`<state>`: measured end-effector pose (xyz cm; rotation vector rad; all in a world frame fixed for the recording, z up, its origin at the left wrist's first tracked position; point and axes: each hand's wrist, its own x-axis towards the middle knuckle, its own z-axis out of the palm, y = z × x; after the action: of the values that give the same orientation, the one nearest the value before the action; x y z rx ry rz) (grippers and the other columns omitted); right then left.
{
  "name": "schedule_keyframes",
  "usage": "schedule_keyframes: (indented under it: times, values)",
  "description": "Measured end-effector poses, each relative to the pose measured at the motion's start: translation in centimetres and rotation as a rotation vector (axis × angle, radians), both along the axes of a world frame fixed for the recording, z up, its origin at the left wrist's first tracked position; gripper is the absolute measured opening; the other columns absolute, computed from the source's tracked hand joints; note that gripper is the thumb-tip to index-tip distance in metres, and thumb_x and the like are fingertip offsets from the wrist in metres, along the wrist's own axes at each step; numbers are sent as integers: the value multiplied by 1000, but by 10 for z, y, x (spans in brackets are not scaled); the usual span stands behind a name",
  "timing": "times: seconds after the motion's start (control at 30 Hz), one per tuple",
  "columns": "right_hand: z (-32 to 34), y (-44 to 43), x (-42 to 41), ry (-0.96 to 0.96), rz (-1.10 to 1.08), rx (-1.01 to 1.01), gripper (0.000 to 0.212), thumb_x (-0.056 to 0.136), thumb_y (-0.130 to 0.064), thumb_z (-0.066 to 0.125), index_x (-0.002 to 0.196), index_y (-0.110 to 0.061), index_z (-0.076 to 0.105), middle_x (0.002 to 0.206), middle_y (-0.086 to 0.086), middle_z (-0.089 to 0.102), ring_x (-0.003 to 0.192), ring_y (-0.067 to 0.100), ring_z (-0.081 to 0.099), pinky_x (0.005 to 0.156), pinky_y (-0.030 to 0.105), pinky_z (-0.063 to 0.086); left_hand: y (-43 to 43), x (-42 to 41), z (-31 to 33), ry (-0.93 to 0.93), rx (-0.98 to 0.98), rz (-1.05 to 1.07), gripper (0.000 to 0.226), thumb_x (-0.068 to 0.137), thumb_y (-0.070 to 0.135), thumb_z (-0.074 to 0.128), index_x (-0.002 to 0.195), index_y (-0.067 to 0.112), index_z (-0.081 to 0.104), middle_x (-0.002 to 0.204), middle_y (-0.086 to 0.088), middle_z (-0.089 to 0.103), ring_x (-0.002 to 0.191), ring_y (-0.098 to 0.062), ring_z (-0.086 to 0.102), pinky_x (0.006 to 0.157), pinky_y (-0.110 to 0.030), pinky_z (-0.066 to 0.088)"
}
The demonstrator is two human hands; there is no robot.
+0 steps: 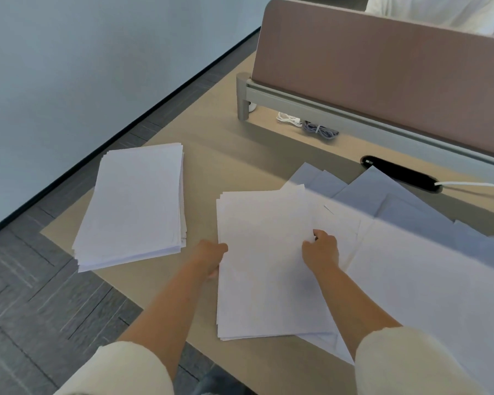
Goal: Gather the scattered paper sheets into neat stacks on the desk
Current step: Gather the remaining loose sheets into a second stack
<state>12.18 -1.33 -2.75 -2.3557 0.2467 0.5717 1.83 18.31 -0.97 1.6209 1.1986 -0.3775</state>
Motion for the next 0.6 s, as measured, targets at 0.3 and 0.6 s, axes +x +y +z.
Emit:
schedule_keyframes:
  times: [0.3, 0.6]
  values:
    - [10, -9, -10, 65, 158, 107, 41, 91, -19, 51, 131, -11, 50, 128, 9, 58, 115, 28, 55, 98, 38, 44, -3, -11, -5, -188, -5, 0, 24, 91, 11, 55, 113, 4, 52, 110, -15, 59, 93, -27, 56, 84, -35, 47]
    - [12, -26, -12, 284, -23, 519, 64, 93, -37, 54, 147, -14, 28, 149, 4, 33, 135, 24, 35, 106, 36, 31, -24, 1, 54, -581, -391, -134, 30, 91, 2, 50, 117, 16, 57, 97, 0, 71, 82, -17, 69, 66, -28, 57]
